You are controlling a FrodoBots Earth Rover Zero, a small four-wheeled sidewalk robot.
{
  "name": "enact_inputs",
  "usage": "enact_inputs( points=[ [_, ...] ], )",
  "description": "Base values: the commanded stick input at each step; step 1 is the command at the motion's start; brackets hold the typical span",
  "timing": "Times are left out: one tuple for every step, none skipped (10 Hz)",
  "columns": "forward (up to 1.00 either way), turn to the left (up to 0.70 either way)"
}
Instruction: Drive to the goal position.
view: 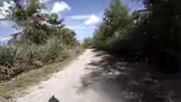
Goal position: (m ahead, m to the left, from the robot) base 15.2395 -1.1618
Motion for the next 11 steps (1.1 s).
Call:
enact_inputs(
  points=[
    [0.85, 0.05],
    [0.85, 0.0],
    [0.85, 0.0],
    [0.85, 0.0],
    [0.85, 0.0],
    [0.85, 0.0],
    [0.85, 0.0],
    [0.85, 0.0],
    [0.85, 0.0],
    [0.85, 0.0],
    [0.85, 0.0]
  ],
)
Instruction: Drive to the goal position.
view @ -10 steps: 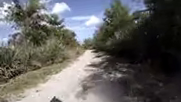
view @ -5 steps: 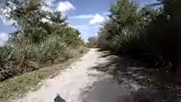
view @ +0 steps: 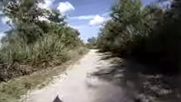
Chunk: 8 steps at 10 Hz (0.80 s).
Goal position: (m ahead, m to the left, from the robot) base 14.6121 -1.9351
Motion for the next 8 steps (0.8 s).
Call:
enact_inputs(
  points=[
    [0.85, 0.0],
    [0.85, 0.0],
    [0.85, 0.0],
    [0.85, 0.0],
    [0.85, 0.0],
    [0.85, 0.0],
    [0.85, 0.0],
    [0.85, 0.0]
  ],
)
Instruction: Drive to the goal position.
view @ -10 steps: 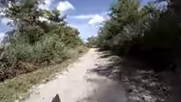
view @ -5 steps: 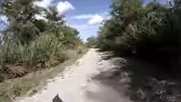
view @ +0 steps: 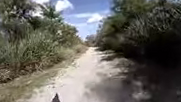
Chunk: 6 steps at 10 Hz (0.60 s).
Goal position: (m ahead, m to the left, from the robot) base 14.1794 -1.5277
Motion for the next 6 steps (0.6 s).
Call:
enact_inputs(
  points=[
    [0.85, 0.0],
    [0.85, 0.0],
    [0.85, 0.0],
    [0.85, 0.0],
    [0.85, 0.0],
    [0.85, 0.0]
  ],
)
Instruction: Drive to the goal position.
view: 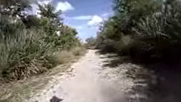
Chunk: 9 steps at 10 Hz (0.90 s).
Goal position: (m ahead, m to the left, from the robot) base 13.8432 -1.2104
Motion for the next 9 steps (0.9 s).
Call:
enact_inputs(
  points=[
    [0.85, 0.0],
    [0.85, 0.0],
    [0.85, 0.0],
    [0.85, 0.0],
    [0.85, 0.0],
    [0.85, -0.25],
    [0.85, -0.34],
    [0.85, -0.27],
    [0.85, 0.0]
  ],
)
